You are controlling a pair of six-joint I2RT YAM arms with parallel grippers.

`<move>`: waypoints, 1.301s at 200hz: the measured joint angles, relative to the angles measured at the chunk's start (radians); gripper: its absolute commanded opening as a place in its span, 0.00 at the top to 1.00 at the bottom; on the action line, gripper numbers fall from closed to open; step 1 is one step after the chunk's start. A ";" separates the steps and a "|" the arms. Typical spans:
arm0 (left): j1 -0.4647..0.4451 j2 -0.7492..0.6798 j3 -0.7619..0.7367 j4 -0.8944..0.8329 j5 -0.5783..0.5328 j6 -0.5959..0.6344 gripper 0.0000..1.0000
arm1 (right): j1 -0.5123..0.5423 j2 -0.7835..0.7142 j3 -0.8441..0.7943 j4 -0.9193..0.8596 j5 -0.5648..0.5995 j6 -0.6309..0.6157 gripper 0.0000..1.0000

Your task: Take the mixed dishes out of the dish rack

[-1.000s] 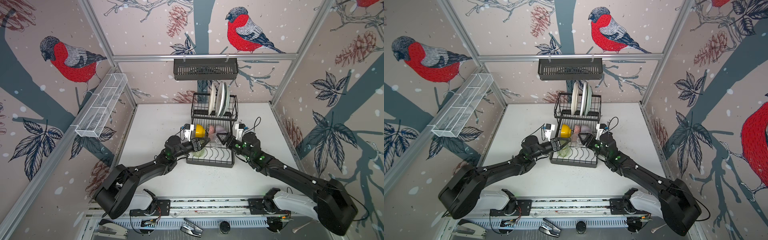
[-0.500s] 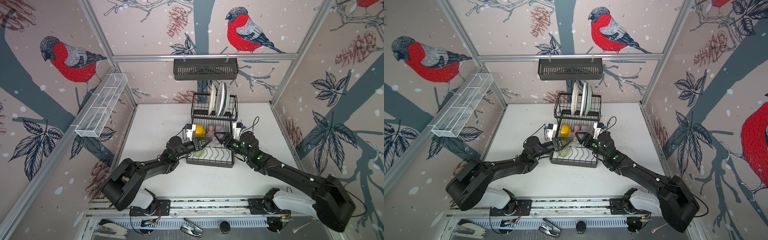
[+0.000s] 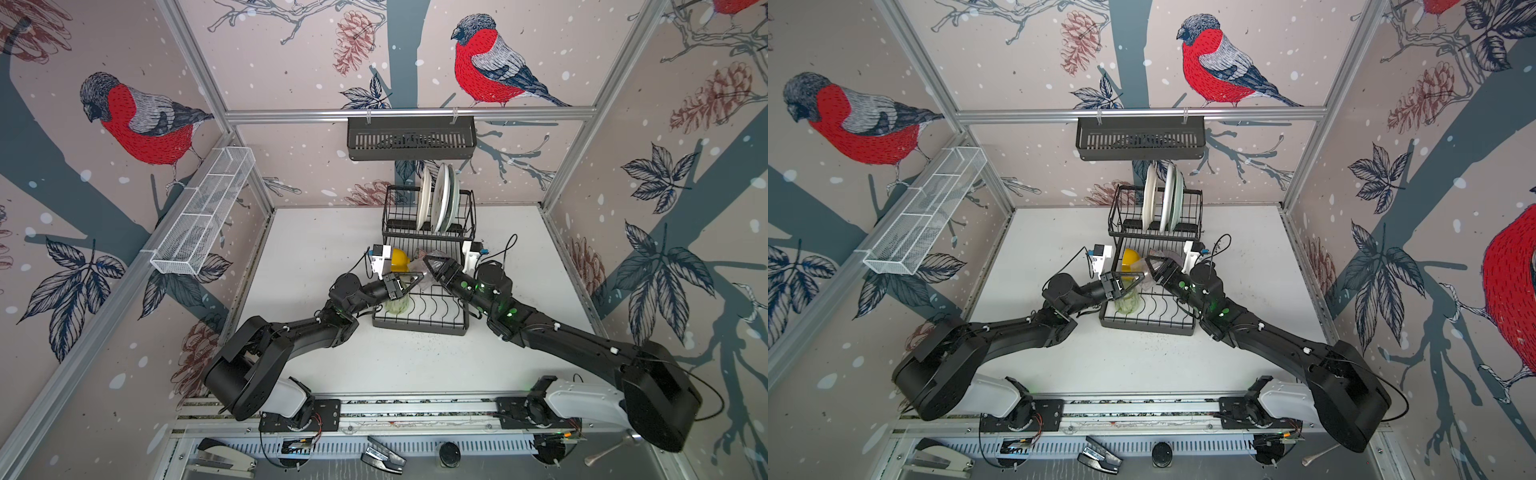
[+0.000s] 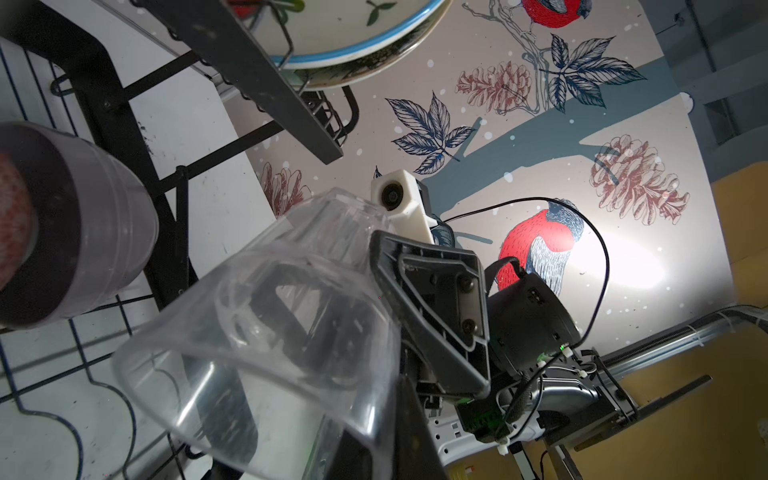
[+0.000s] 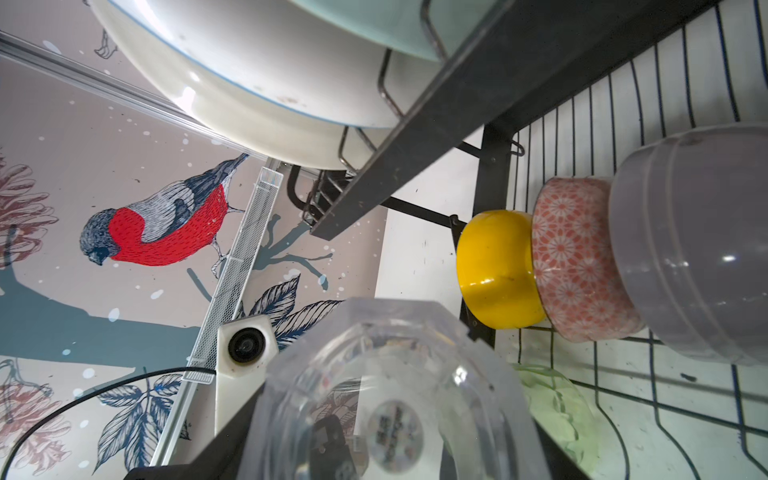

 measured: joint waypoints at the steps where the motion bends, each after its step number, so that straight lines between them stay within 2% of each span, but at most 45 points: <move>1: 0.000 0.000 0.000 -0.001 0.000 0.000 1.00 | 0.000 0.000 0.000 0.000 0.002 0.000 0.50; 29: 0.000 -0.033 0.000 -0.063 -0.013 0.021 1.00 | 0.007 0.001 0.000 -0.006 0.009 0.001 0.48; 55: -0.001 -0.104 0.002 -0.174 -0.031 0.069 1.00 | 0.015 -0.003 0.001 0.000 0.000 0.002 0.35; 90: -0.004 -0.212 0.016 -0.340 -0.087 0.166 1.00 | 0.043 -0.005 0.031 -0.043 0.008 -0.032 0.07; 113: -0.001 -0.241 0.019 -0.461 -0.185 0.232 1.00 | 0.056 0.001 0.045 -0.119 -0.003 -0.092 0.00; 194: 0.039 -0.301 0.066 -0.742 -0.262 0.336 1.00 | 0.099 -0.036 0.182 -0.338 0.089 -0.182 0.01; 260: 0.246 -0.387 0.173 -1.142 -0.367 0.486 1.00 | 0.106 -0.118 0.245 -0.476 0.178 -0.222 0.01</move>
